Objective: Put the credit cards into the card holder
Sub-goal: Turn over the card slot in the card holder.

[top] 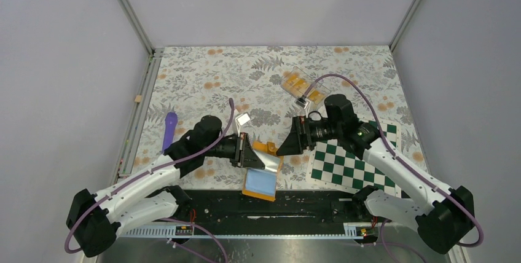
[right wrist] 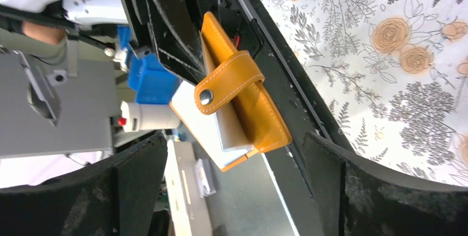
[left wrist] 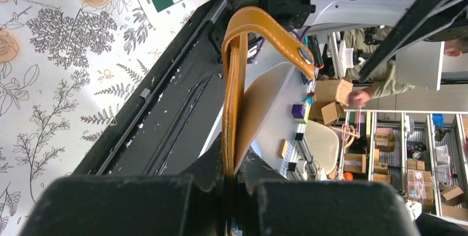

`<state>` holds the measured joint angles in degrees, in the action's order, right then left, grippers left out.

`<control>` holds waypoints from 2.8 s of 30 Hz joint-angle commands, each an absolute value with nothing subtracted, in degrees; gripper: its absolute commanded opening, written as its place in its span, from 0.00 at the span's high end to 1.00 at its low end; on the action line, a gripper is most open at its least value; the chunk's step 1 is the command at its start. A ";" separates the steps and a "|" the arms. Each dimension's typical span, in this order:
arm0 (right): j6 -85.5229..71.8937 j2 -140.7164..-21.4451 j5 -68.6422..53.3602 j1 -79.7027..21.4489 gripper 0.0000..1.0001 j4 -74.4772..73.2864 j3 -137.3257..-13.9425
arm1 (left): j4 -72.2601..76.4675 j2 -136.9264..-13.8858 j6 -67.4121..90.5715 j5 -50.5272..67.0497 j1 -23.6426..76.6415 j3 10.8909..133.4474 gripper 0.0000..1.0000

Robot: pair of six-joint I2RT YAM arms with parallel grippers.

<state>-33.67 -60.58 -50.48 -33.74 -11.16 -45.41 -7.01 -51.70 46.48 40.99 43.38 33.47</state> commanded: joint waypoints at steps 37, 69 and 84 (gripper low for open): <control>-54.58 -63.53 -59.33 -33.65 1.00 19.87 -36.66 | 12.02 -48.46 56.15 44.95 45.09 25.80 0.86; -38.90 -67.12 -65.47 -32.03 0.37 3.90 -42.95 | -20.40 -51.92 40.53 53.70 48.79 46.97 1.00; -92.23 -72.48 -72.31 -31.90 1.00 76.33 -32.50 | -12.60 -47.05 42.78 54.67 48.83 43.90 1.00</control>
<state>-70.22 -69.56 -71.31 -32.14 44.36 -32.73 -19.77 -48.88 43.13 51.75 48.49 44.21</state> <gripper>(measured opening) 0.059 0.101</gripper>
